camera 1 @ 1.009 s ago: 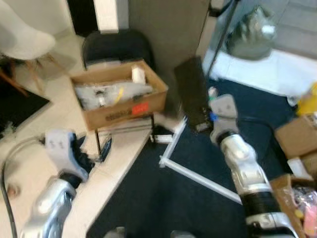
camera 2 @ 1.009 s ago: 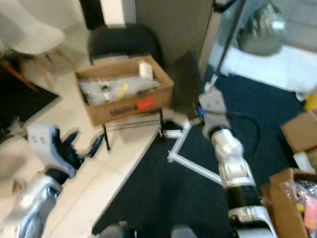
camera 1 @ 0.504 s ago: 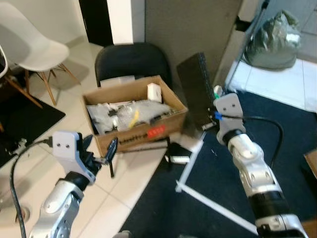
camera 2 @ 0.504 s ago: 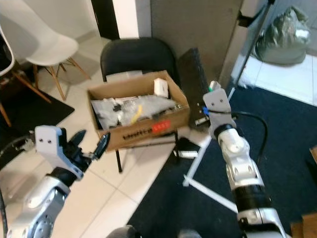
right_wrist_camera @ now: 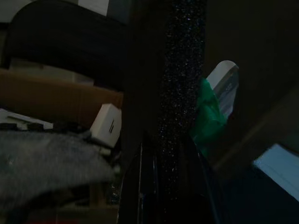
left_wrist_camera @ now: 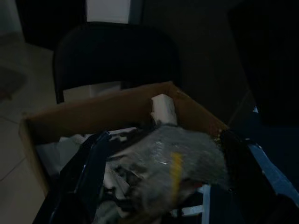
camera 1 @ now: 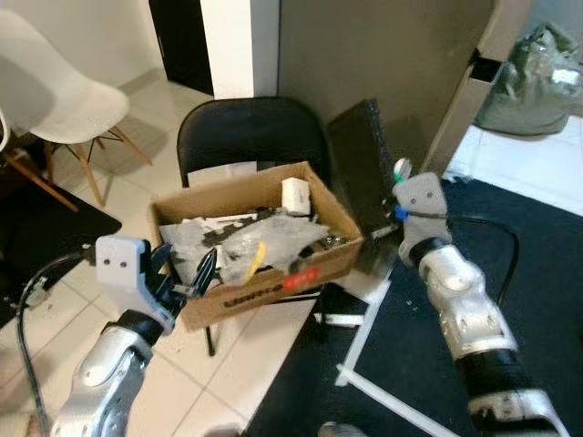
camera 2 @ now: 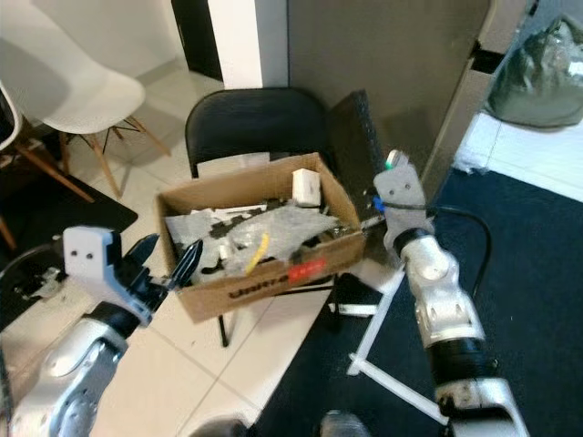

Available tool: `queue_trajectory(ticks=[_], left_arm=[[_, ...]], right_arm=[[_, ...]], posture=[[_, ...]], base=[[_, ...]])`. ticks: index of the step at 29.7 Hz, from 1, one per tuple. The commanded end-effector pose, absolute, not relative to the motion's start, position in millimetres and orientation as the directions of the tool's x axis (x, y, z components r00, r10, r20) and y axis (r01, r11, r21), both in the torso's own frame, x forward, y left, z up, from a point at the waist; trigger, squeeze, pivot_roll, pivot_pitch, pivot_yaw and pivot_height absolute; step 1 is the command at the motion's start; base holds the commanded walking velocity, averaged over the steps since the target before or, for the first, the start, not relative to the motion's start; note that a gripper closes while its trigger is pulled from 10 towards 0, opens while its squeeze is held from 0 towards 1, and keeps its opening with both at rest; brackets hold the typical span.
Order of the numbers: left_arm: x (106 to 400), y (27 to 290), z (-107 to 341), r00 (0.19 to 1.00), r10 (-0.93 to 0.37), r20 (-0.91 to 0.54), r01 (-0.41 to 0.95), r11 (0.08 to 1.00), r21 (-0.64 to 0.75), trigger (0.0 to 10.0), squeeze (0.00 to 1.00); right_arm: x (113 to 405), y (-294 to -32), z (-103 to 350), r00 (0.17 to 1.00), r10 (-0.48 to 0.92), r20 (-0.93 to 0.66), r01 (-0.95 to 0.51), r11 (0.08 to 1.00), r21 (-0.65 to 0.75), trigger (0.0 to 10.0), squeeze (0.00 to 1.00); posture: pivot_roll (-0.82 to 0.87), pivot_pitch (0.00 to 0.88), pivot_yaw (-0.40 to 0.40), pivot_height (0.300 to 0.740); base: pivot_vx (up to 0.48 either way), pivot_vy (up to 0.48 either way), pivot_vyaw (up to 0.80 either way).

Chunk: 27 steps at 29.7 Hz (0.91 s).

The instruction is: Picking trash to rubbish bin

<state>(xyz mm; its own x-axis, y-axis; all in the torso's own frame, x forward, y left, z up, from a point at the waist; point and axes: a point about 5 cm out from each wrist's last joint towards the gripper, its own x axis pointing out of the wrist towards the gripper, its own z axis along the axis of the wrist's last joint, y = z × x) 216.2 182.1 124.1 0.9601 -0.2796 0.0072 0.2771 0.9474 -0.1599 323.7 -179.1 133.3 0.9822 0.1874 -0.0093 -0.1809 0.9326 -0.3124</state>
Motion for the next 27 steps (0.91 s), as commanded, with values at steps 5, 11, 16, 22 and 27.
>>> queue_trajectory(ticks=[5, 11, 16, 22, 27], left_arm=[[215.9, 182.1, 126.0, 0.958, -0.285, 0.021, 0.285, 0.944, -0.166, 10.0, 0.00], [216.0, 179.3, 124.1, 0.957, -0.291, -0.012, 0.289, 0.953, -0.094, 10.0, 0.00], [216.2, 179.7, 123.8, 0.959, -0.284, -0.010, 0.281, 0.952, -0.120, 10.0, 0.00], [215.8, 181.1, 124.5, 0.961, -0.275, 0.002, 0.273, 0.952, -0.140, 10.0, 0.00], [215.5, 180.3, 124.5, 0.964, -0.266, 0.002, 0.264, 0.954, -0.139, 10.0, 0.00]], right_arm=[[324.0, -181.4, 135.2, 0.983, 0.183, -0.004, -0.175, 0.935, -0.310, 10.0, 0.00], [323.9, -181.7, 135.3, 0.983, 0.184, -0.004, -0.176, 0.934, -0.312, 10.0, 0.00], [323.8, -181.8, 135.4, 0.982, 0.187, -0.004, -0.179, 0.932, -0.316, 10.0, 0.00], [323.8, -177.4, 136.7, 0.977, 0.215, -0.006, -0.203, 0.912, -0.357, 10.0, 0.00], [322.7, -141.0, 140.0, 0.919, 0.393, -0.029, -0.351, 0.784, -0.512, 10.0, 0.00]], posture=[[-0.08, 0.000, -0.001, 0.740], [-0.08, 0.000, -0.003, 0.740], [-0.08, 0.000, -0.006, 0.740], [-0.07, 0.000, -0.010, 0.740], [-0.05, 0.000, -0.017, 0.740]], base=[[0.118, 0.000, 0.00], [0.041, -0.166, 0.00], [0.246, -0.391, 0.00], [0.044, -0.051, 0.00], [0.000, 0.000, 0.00]])
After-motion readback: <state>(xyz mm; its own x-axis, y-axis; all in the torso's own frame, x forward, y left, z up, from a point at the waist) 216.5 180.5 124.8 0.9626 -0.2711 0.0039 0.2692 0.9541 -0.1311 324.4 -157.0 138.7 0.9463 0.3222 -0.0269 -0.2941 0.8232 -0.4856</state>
